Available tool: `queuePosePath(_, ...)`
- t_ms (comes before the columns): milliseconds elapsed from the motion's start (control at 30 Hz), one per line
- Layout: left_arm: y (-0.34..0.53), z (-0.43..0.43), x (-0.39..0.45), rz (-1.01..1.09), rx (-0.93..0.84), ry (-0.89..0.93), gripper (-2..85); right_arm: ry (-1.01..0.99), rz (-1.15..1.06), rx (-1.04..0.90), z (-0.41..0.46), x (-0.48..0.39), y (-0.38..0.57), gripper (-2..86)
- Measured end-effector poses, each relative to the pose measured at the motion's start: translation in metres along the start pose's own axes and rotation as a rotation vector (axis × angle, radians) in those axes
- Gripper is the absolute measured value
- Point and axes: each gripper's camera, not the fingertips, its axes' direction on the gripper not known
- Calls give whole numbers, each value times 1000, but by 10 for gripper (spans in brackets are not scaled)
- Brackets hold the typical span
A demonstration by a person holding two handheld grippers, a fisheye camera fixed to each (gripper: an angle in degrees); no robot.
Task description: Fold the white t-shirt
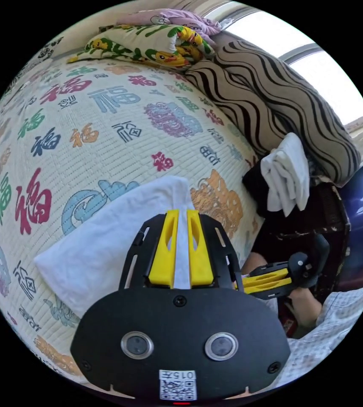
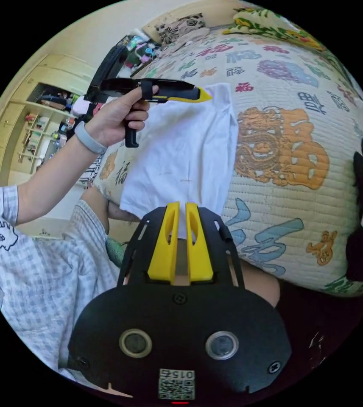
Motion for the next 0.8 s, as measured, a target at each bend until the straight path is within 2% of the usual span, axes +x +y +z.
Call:
queuePosePath(67, -10, 10, -1, -2, -1, 31, 39, 108, 50, -48, 8, 4, 2, -3)
queuePosePath(267, -38, 44, -8, -55, -42, 38, 26, -30, 236, 17, -13, 33, 30, -4)
queuePosePath(367, -29, 21, -12, -14, -10, 172, 58, -77, 230, 18, -28, 38, 32, 4)
queuePosePath(433, -3, -26, -14, 61, 89, 237, 83, -109, 185, 105, -51, 40, 20, 28)
queuePosePath(467, 6, -39, -17, 77, 113, 233, 88, -111, 168, 135, -57, 40, 15, 37)
queuePosePath(567, 53, -100, -51, 60, 219, 69, 105, -83, 83, 255, -88, 43, -23, 81)
queuePosePath(633, 82, -129, -100, -62, 263, -57, 113, -9, 16, 280, -99, 46, -63, 99)
queuePosePath(800, 101, -131, -173, -208, 213, 7, 138, 72, -54, 103, -77, 53, -136, 123)
